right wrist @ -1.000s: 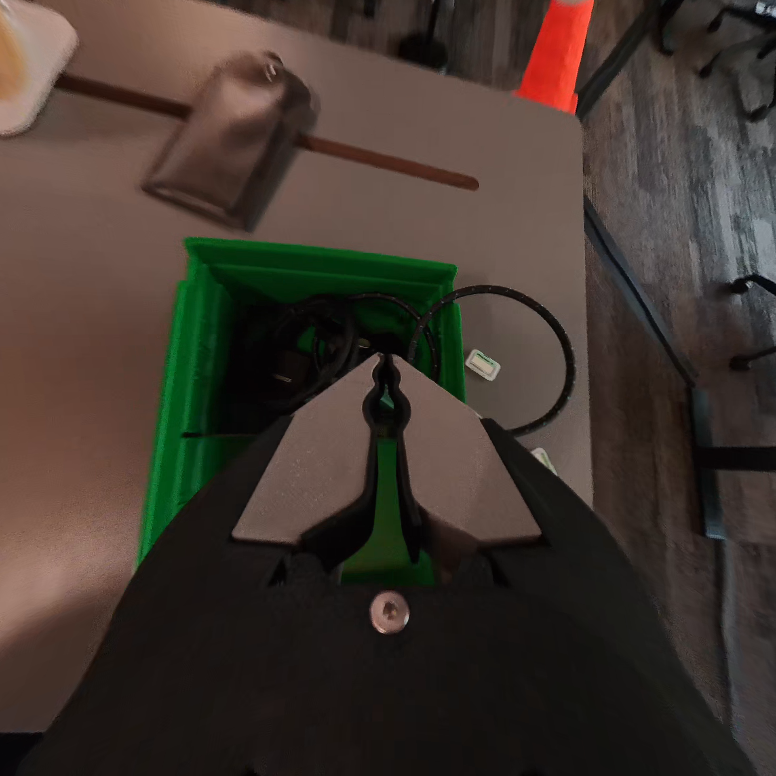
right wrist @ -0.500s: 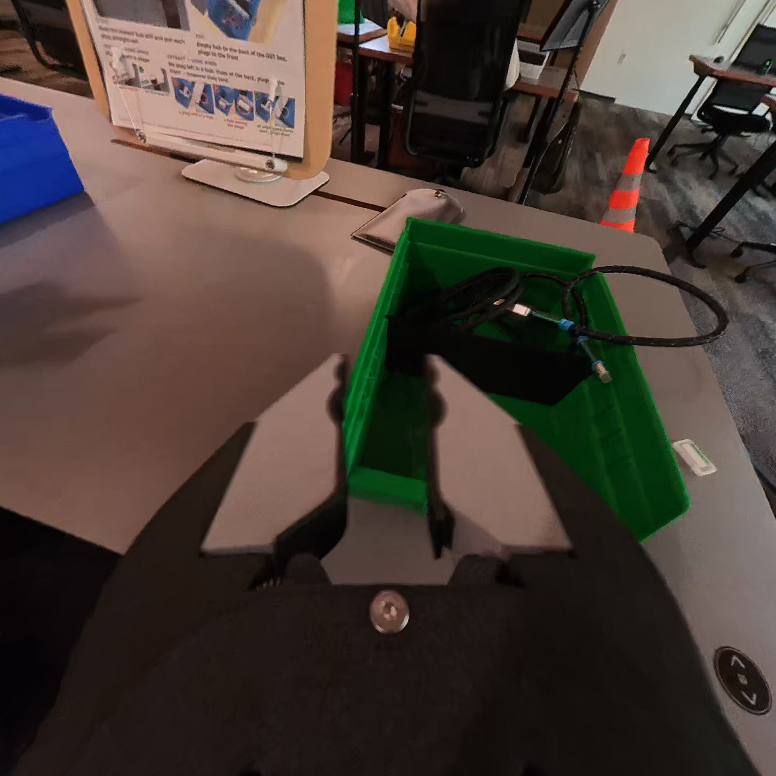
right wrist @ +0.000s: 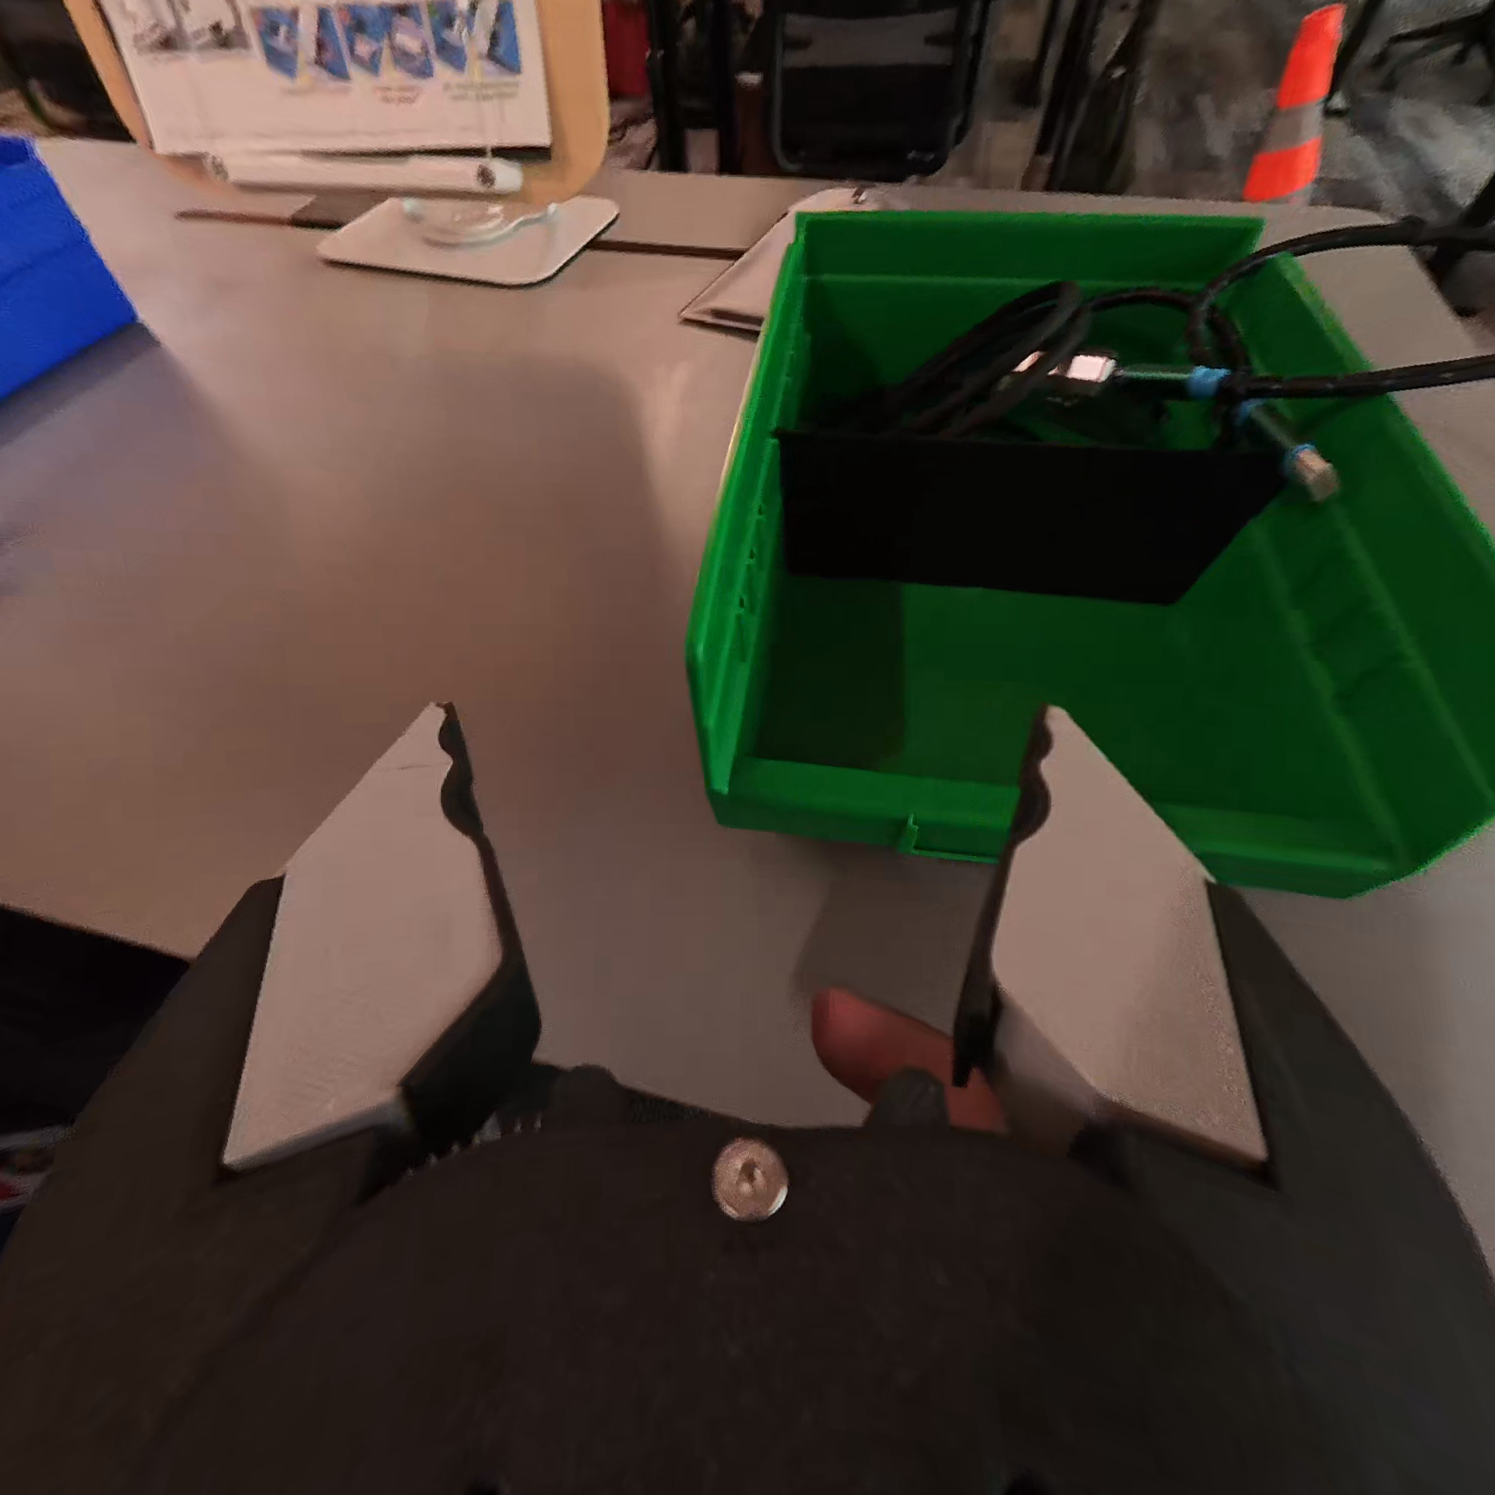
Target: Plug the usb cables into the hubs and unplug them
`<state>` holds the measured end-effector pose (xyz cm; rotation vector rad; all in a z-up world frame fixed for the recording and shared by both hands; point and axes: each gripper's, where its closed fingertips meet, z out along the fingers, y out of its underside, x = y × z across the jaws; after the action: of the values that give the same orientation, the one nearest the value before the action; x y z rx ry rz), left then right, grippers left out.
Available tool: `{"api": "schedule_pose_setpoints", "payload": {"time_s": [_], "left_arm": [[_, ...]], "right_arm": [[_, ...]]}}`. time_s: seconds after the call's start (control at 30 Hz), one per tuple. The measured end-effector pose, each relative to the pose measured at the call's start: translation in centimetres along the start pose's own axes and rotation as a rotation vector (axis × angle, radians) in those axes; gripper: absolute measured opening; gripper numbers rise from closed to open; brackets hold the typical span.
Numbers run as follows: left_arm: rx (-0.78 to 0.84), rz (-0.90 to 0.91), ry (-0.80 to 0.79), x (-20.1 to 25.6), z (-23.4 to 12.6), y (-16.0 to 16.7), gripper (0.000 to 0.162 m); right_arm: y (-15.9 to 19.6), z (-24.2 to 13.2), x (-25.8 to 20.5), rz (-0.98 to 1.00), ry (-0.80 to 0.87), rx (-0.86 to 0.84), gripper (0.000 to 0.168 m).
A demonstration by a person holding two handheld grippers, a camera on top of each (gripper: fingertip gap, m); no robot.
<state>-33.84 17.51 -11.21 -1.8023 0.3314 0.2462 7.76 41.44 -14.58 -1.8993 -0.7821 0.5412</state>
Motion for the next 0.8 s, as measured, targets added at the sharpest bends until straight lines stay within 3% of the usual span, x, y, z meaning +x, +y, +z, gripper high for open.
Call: {"api": "schedule_pose_setpoints", "payload": {"time_s": [0.13, 0.23, 0.3, 0.37, 0.47, 0.53, 0.57, 0.6, 0.67, 0.8], "left_arm": [[-0.034, -0.095, -0.247, -6.3, -2.2, 2.6, 0.049], [-0.121, -0.176, -0.314, -8.7, -1.3, 5.8, 0.061], [-0.146, -0.214, -0.293, -8.5, 0.6, 7.1, 0.067], [-0.189, -0.269, -0.245, -7.8, 2.7, 8.3, 0.075], [-0.218, -0.243, -0.305, -9.1, 4.5, 9.4, 0.067], [-0.22, -0.168, -0.331, -10.1, 5.0, 9.8, 0.032], [-0.208, -0.152, -0.311, -10.0, 5.2, 9.5, 0.015], [-0.236, -0.15, -0.321, -10.4, 5.1, 9.7, 0.013], [-0.268, -0.119, -0.372, -11.7, 4.2, 10.3, 0.004], [-0.198, -0.104, -0.333, -12.8, 2.4, 10.4, 0.004]], "right_arm": [[-0.6, 1.1, -0.2, 0.03, 0.034, 0.062, 0.138], [0.3, 3.9, -0.7, 0.002, 0.077, -0.01, 0.136], [1.3, 5.8, -0.8, -0.042, 0.113, -0.086, 0.111], [1.0, 7.1, 0.2, -0.062, 0.195, -0.083, 0.1], [0.1, 7.7, 1.7, -0.121, 0.31, -0.05, 0.068], [0.7, 8.4, 1.8, -0.189, 0.314, -0.101, 0.025], [0.9, 8.6, 1.5, -0.241, 0.3, -0.121, 0.014], [1.0, 8.7, 1.0, -0.28, 0.274, -0.134, 0.007], [0.9, 9.0, 0.1, -0.265, 0.242, -0.15, 0.004], [0.7, 9.5, -2.2, -0.23, 0.262, -0.155, 0.005]]}}
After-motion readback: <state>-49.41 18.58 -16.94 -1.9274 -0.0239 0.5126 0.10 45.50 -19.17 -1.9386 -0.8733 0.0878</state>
